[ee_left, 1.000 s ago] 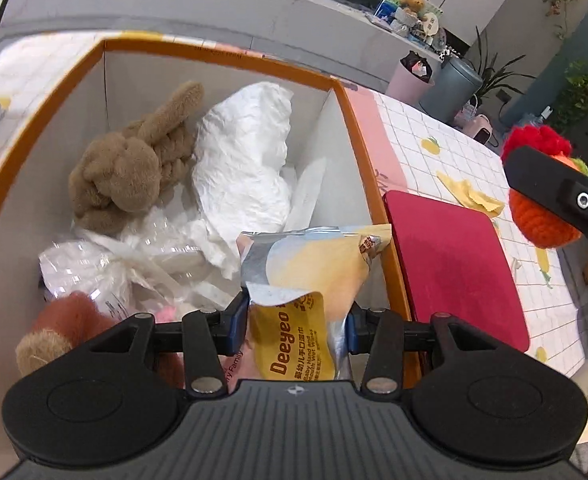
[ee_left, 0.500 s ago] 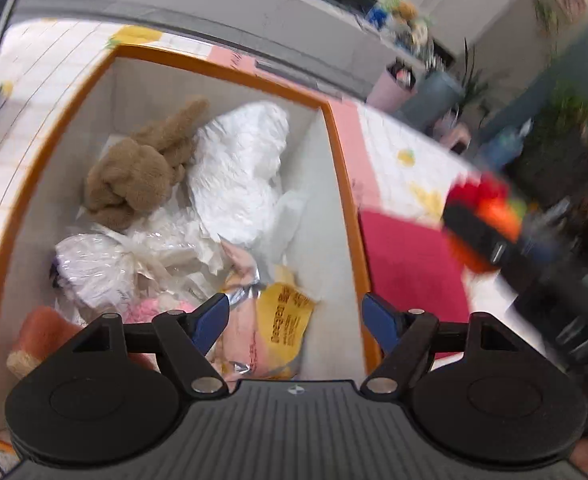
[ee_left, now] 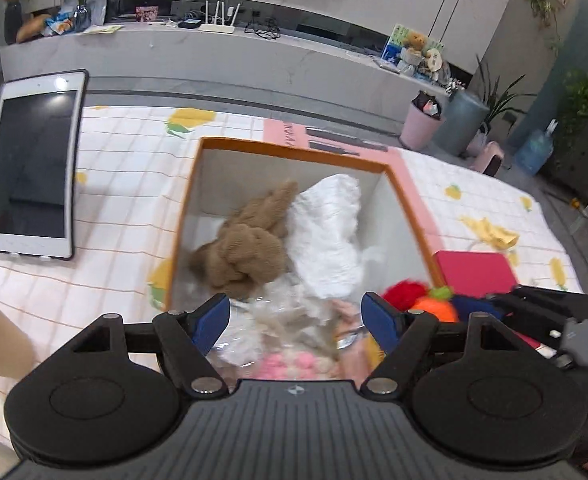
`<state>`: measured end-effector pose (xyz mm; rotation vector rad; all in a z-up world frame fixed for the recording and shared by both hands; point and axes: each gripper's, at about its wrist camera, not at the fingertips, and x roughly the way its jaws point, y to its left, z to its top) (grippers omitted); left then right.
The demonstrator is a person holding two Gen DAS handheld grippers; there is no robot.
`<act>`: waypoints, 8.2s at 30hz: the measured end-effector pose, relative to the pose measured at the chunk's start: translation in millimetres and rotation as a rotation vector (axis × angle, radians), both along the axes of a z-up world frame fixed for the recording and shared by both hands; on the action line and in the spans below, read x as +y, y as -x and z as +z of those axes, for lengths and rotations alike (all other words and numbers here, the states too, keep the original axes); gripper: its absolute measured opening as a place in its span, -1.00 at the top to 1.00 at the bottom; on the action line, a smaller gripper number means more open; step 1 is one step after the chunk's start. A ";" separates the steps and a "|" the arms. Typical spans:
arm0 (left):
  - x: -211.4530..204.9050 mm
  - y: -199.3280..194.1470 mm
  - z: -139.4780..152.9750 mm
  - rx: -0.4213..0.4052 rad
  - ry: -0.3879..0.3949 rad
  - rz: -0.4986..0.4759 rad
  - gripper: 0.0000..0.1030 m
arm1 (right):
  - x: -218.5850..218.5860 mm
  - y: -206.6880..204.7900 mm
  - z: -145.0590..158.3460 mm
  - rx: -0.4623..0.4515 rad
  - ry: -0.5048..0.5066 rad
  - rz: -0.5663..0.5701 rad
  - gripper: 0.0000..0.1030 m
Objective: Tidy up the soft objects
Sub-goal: 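Lower the snack bag and ball into the box and open both tools, then move both tools back over the white pad and yellow cloth, then grasp the white terry pad at its edge with the right tool, then grasp the yellow cloth with the left tool, then lift the white pad and yellow cloth and carry them over the orange box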
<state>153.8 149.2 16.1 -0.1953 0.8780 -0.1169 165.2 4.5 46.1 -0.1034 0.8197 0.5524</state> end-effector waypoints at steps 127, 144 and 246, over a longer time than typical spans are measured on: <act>-278.2 -68.3 47.0 -0.012 -0.229 -0.342 -0.61 | -312.1 -131.5 -117.3 0.271 0.196 -0.414 0.66; -439.5 -220.5 -50.5 0.133 -0.328 -0.670 -0.69 | -384.9 -102.1 -107.3 0.339 0.202 -0.545 0.65; -72.5 -6.2 -56.3 0.128 -0.058 0.076 0.88 | -81.2 28.9 14.2 -0.190 -0.142 -0.152 0.60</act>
